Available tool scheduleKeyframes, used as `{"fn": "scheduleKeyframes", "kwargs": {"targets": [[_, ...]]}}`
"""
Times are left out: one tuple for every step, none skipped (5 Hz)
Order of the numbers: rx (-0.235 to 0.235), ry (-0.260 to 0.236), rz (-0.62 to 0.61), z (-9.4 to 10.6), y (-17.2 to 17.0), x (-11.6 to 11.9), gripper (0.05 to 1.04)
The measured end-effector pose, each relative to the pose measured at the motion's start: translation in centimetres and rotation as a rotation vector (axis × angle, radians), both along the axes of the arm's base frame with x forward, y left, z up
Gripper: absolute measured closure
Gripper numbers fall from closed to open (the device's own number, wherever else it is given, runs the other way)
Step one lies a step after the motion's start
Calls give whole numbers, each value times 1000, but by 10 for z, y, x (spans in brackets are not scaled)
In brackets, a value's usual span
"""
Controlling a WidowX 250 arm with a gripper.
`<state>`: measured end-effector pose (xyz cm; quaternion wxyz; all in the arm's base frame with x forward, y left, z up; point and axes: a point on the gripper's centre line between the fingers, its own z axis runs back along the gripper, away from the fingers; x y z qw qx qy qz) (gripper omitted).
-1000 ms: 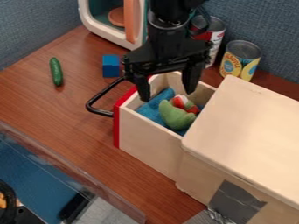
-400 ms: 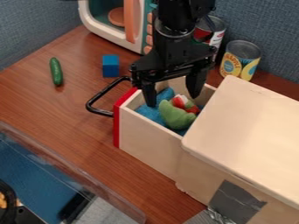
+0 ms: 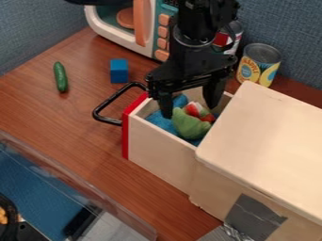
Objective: Take the green object out of the drawer and put it above the cucumber
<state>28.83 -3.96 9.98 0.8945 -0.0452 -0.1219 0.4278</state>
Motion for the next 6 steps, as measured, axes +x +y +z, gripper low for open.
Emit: {"fn": "scheduleKeyframes", "kwargs": {"targets": [[6,2,13,-5,0,5,83],[21,13,11,-12,2,7,83],[36,23,19,-18,5,8,83],[35,36,41,-25,5,9,121],[34,42,70,-31,5,9,379],[29,44,86,-33,7,8,616]]}}
